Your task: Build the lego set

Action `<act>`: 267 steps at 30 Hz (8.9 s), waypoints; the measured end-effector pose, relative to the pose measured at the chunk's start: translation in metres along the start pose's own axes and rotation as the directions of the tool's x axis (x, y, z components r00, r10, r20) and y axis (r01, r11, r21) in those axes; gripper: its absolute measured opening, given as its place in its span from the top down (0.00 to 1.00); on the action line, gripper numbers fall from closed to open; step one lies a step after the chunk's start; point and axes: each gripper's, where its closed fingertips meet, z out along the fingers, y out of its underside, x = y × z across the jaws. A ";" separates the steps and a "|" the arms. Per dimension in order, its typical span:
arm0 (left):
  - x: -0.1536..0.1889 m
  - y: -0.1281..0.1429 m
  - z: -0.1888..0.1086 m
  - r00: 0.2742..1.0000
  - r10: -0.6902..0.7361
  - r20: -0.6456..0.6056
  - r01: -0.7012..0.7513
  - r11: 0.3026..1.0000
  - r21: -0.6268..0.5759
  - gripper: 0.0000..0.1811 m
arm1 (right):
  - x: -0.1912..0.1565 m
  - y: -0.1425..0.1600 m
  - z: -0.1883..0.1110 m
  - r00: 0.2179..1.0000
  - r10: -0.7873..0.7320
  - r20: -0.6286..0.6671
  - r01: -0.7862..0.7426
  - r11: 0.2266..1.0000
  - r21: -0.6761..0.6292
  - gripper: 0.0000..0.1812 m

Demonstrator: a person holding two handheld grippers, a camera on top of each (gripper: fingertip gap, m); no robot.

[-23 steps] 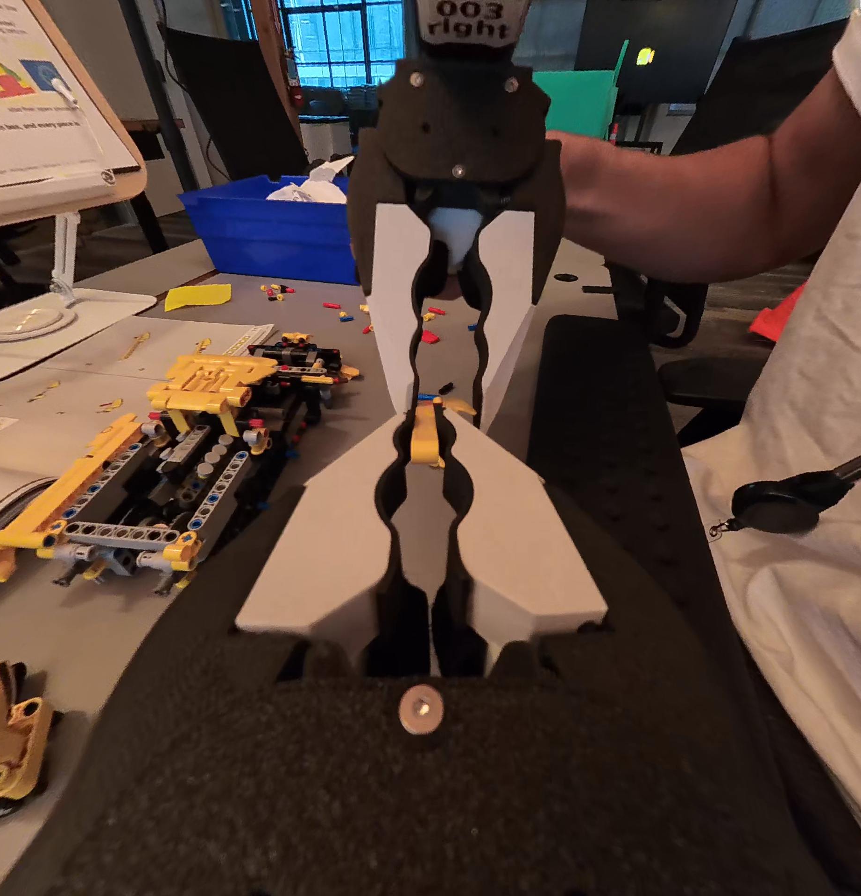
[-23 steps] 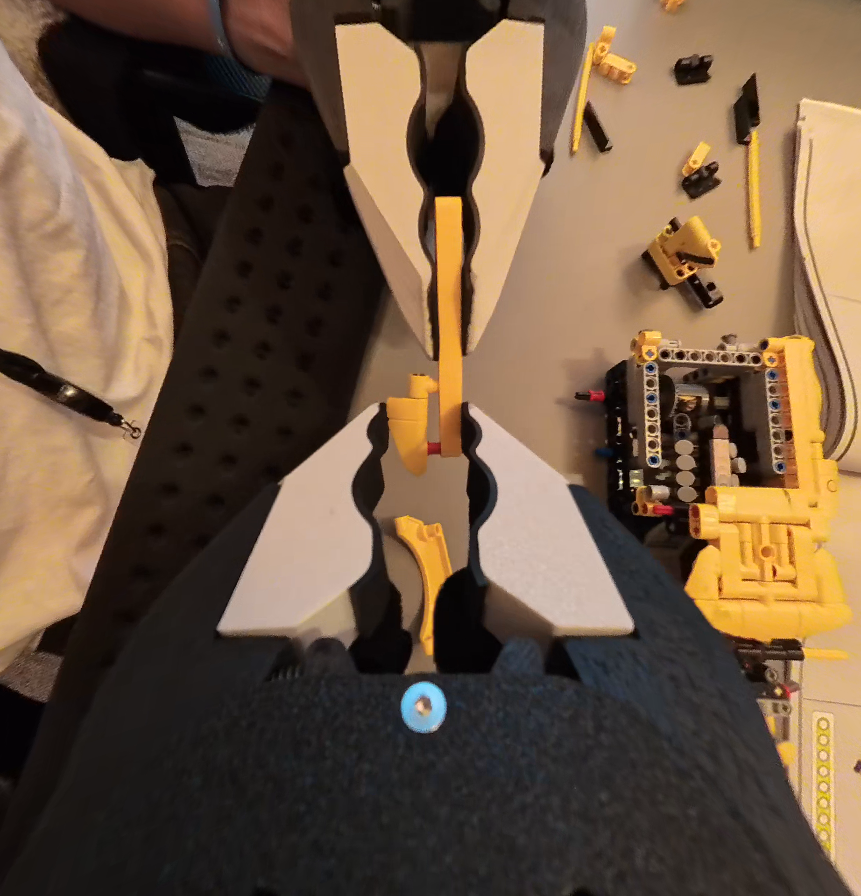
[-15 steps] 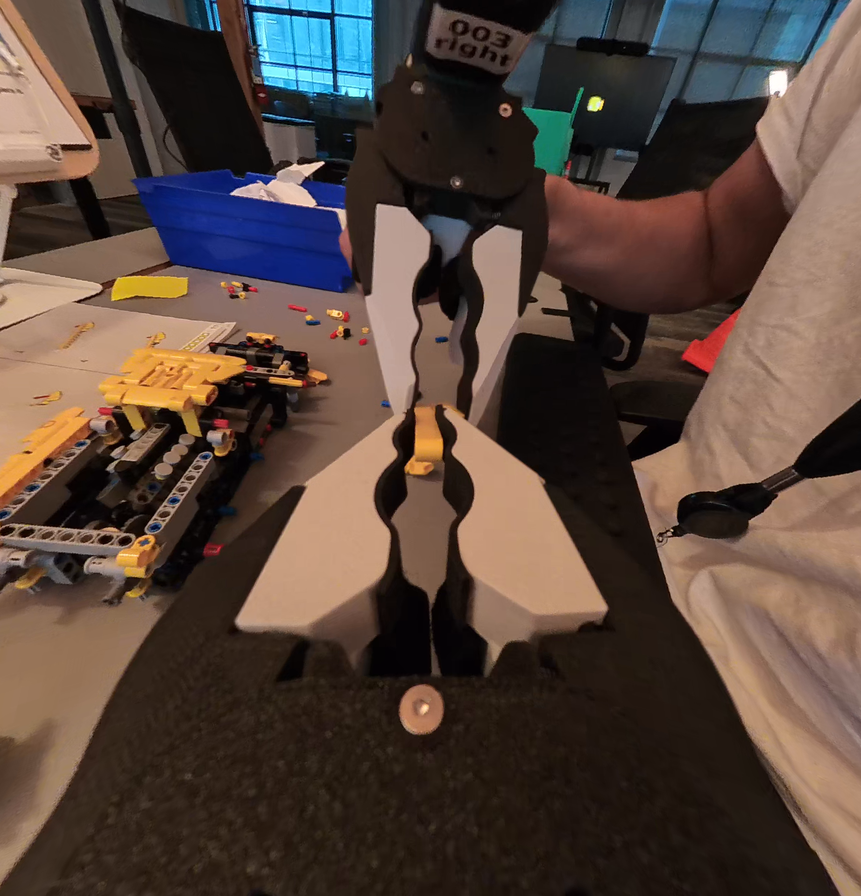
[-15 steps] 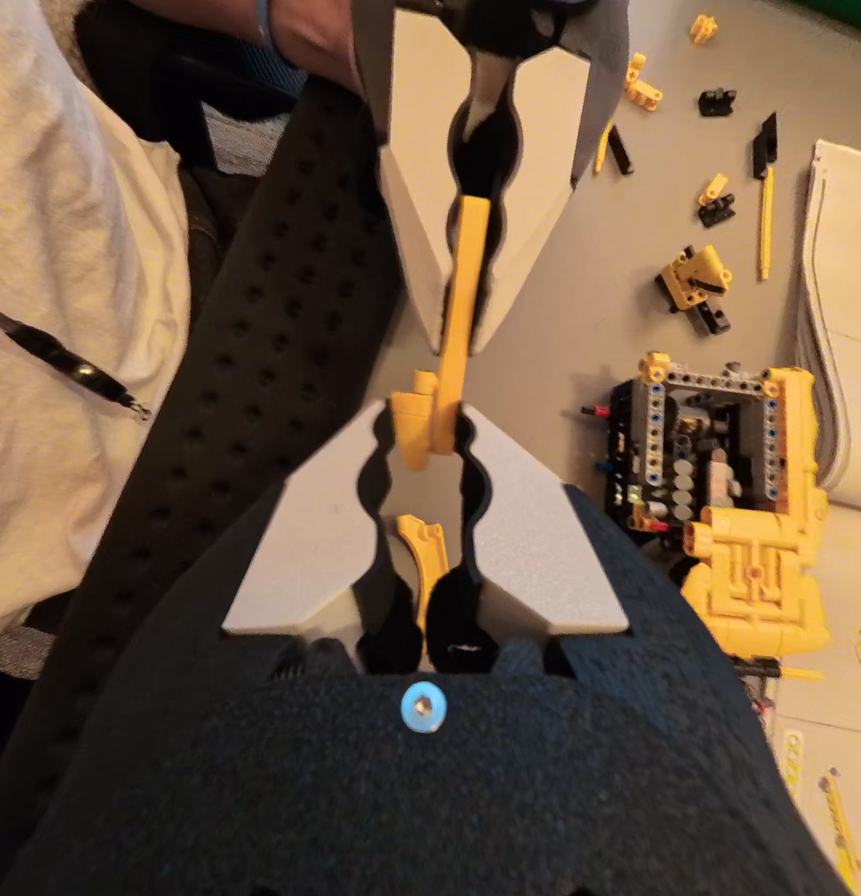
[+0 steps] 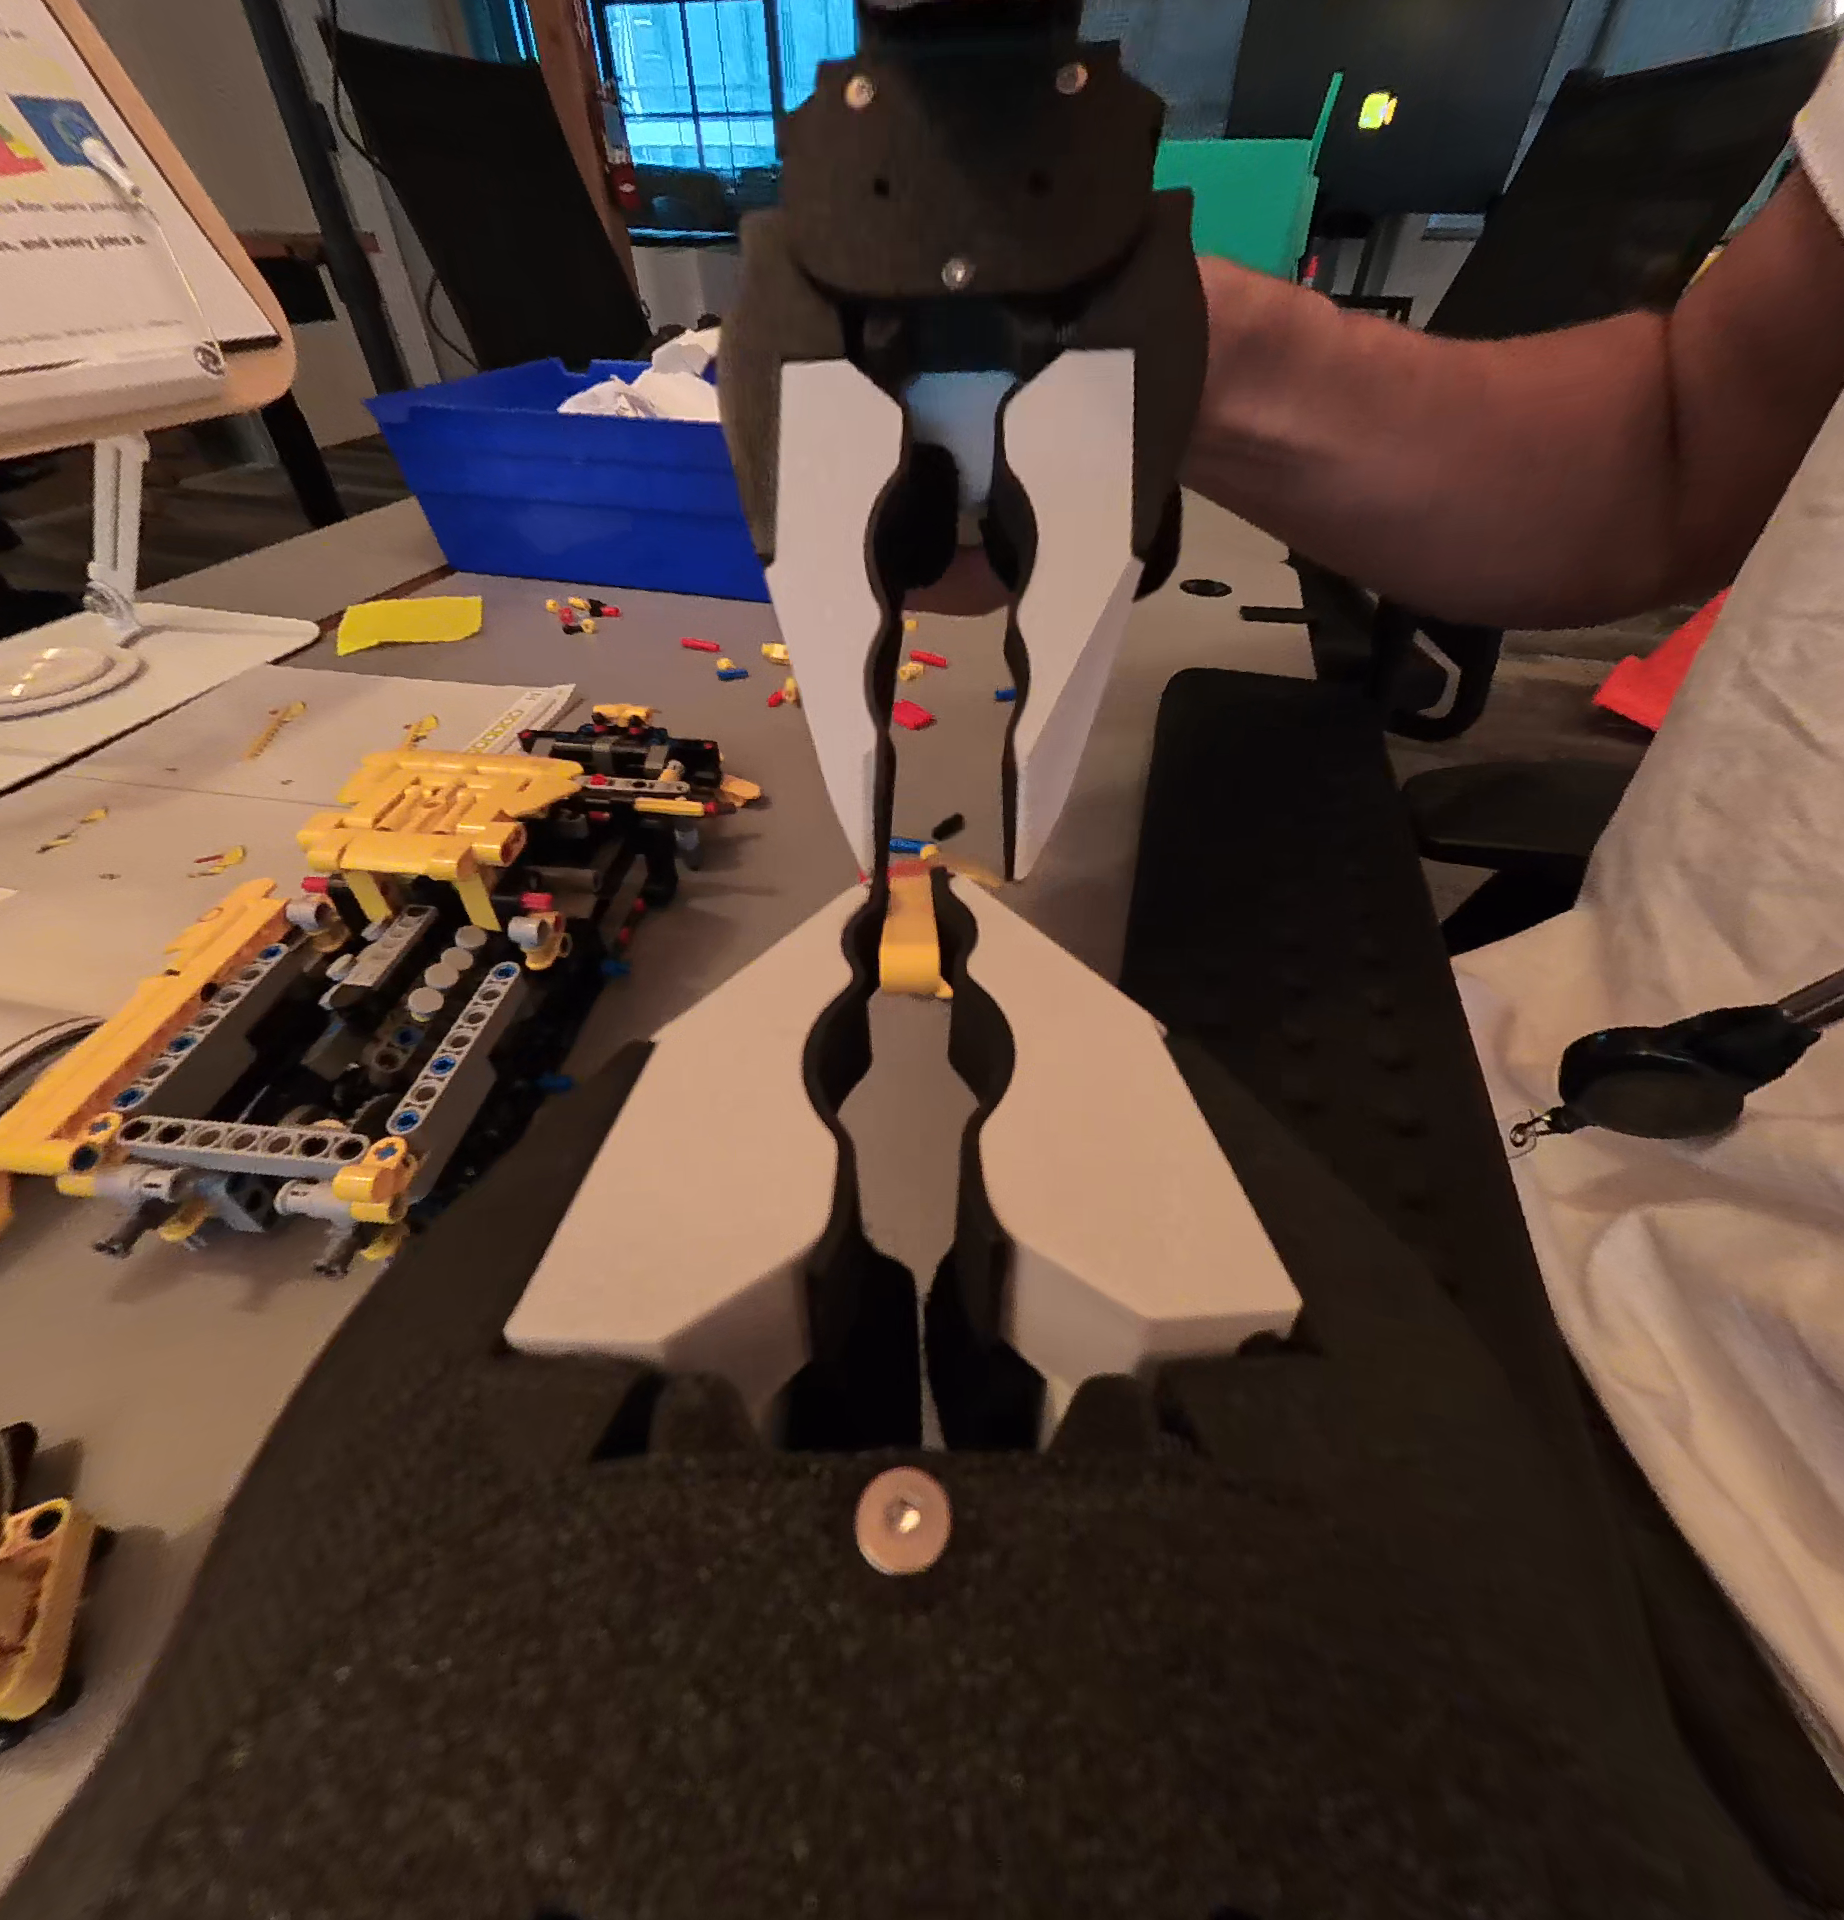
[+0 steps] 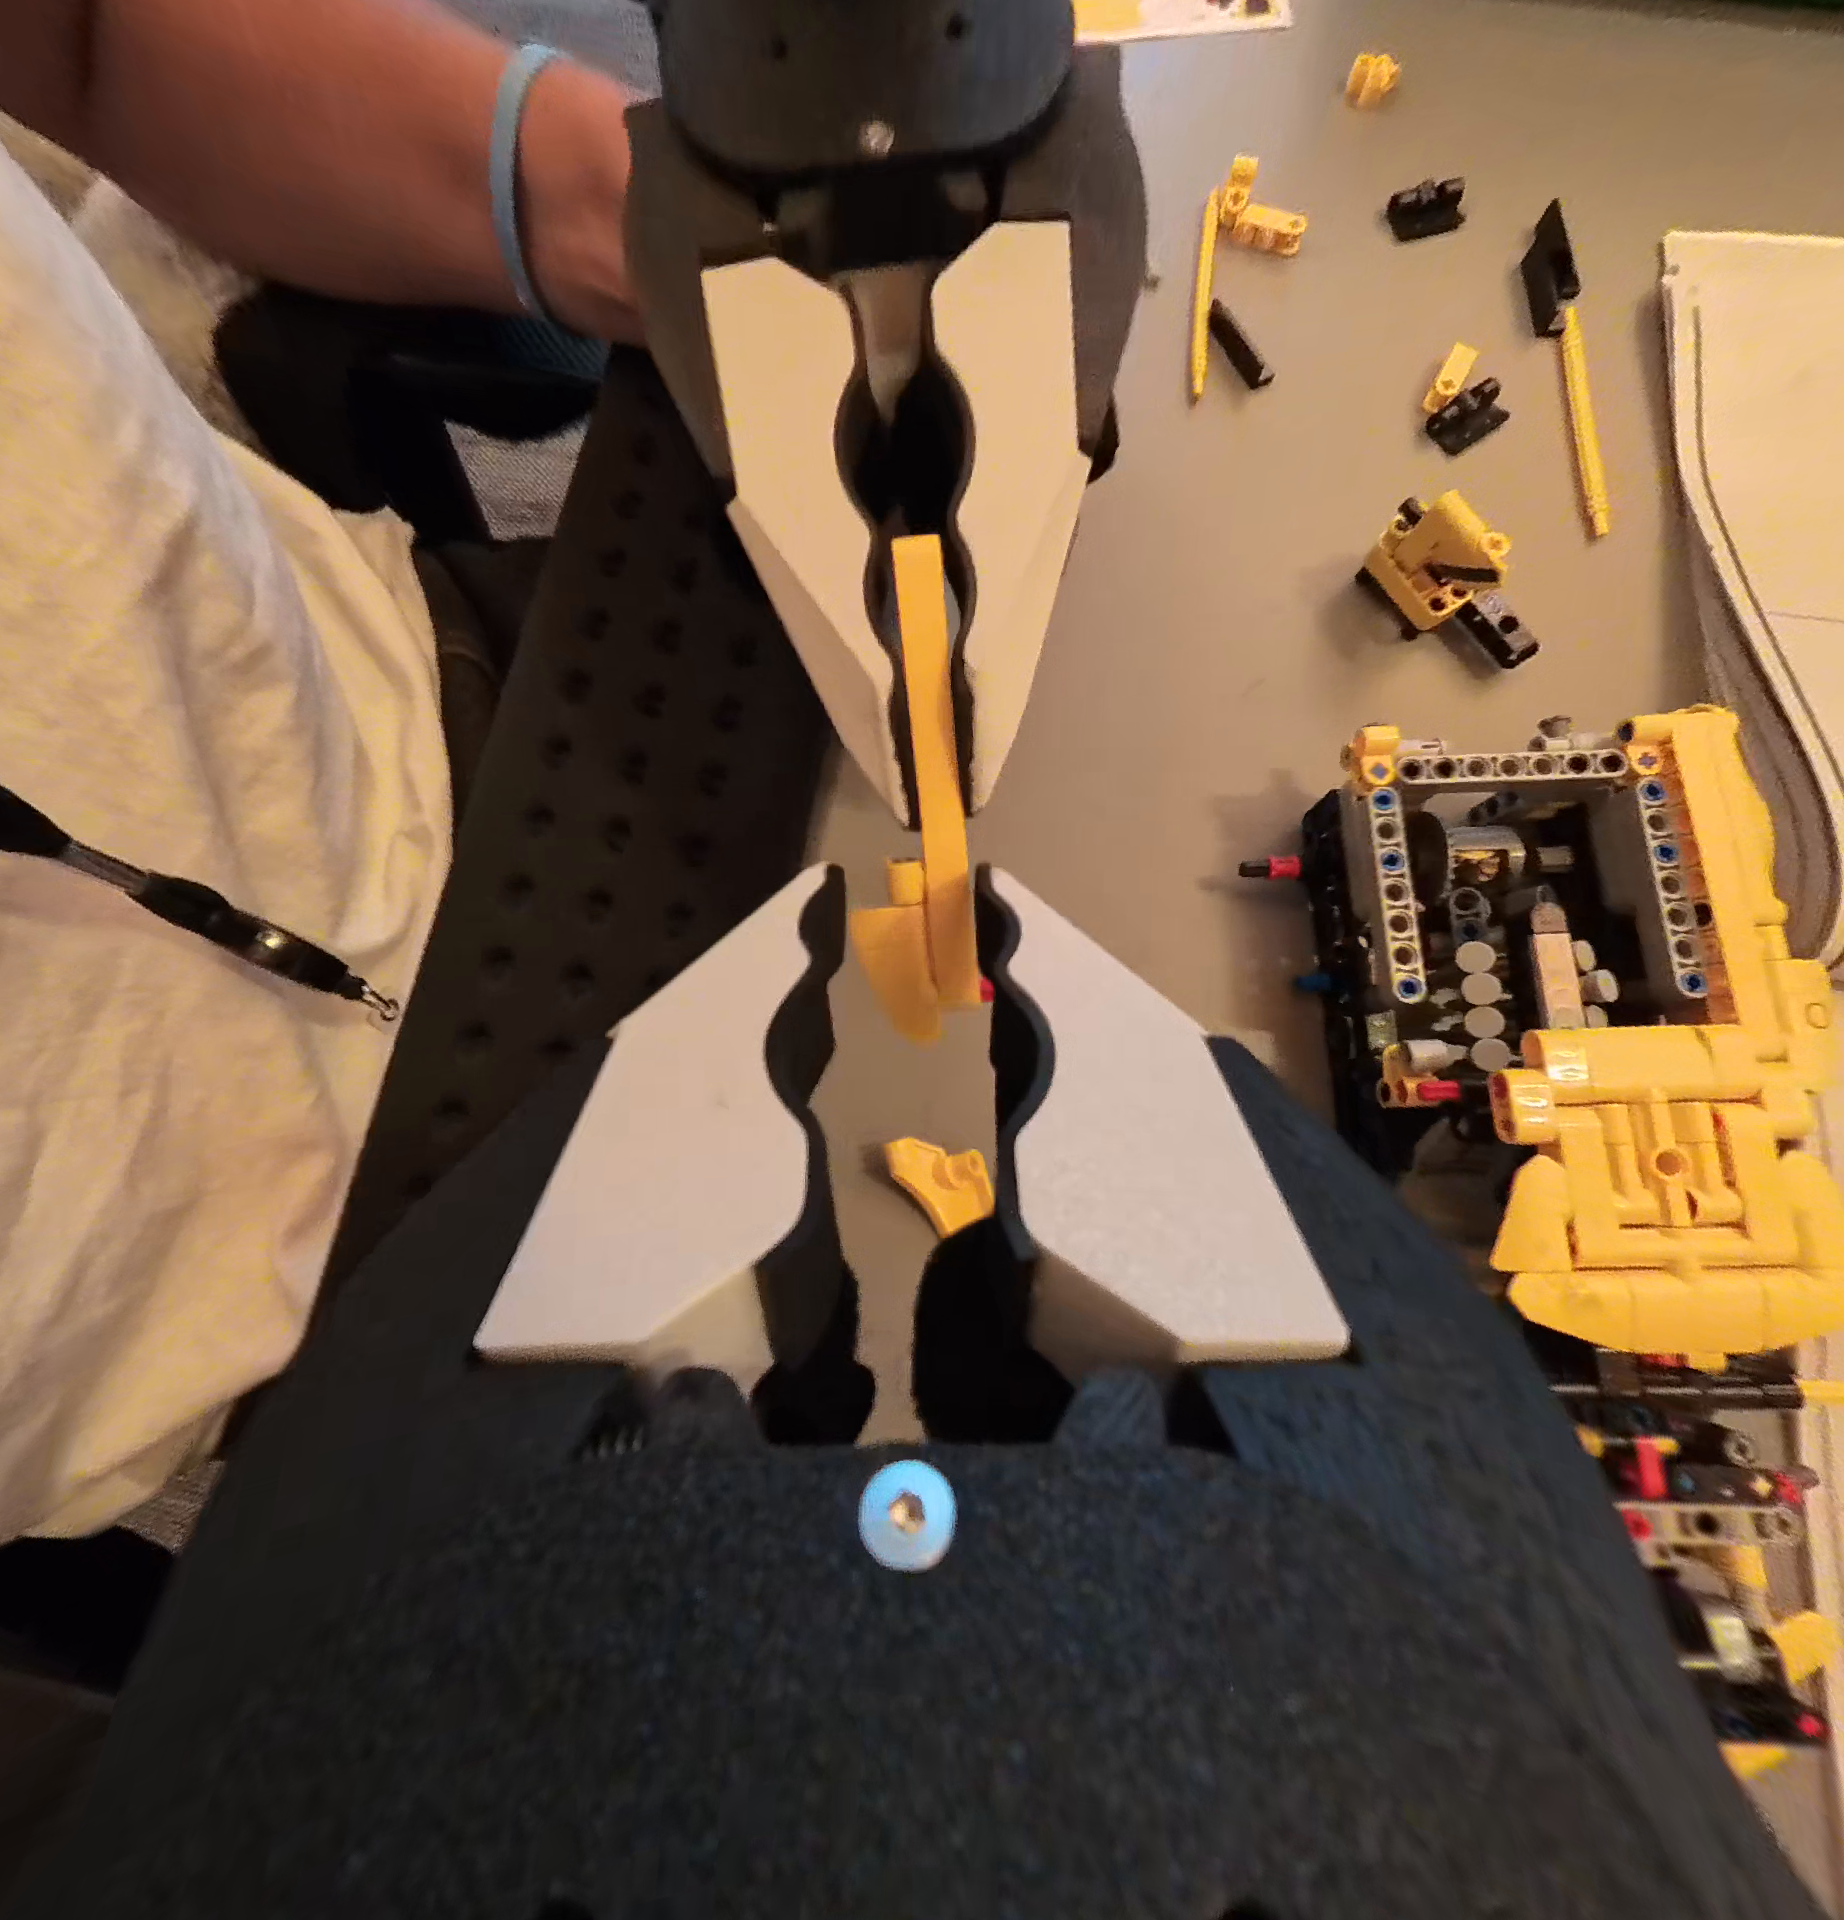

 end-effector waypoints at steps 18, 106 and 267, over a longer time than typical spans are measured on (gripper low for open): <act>0.000 0.007 0.005 0.998 0.051 0.039 -0.049 0.998 -0.047 0.96 | 0.003 0.014 0.009 1.000 -0.003 -0.005 0.003 0.998 -0.056 0.91; -0.029 0.091 0.037 0.995 -0.055 0.081 0.090 0.838 -0.538 0.96 | 0.203 0.133 -0.134 0.444 0.651 -0.616 -0.359 0.759 0.544 0.79; -0.011 -0.022 -0.009 0.925 0.284 0.253 -0.238 0.951 -0.199 0.97 | 0.017 0.011 -0.025 0.759 0.541 0.361 -0.647 0.571 0.505 0.86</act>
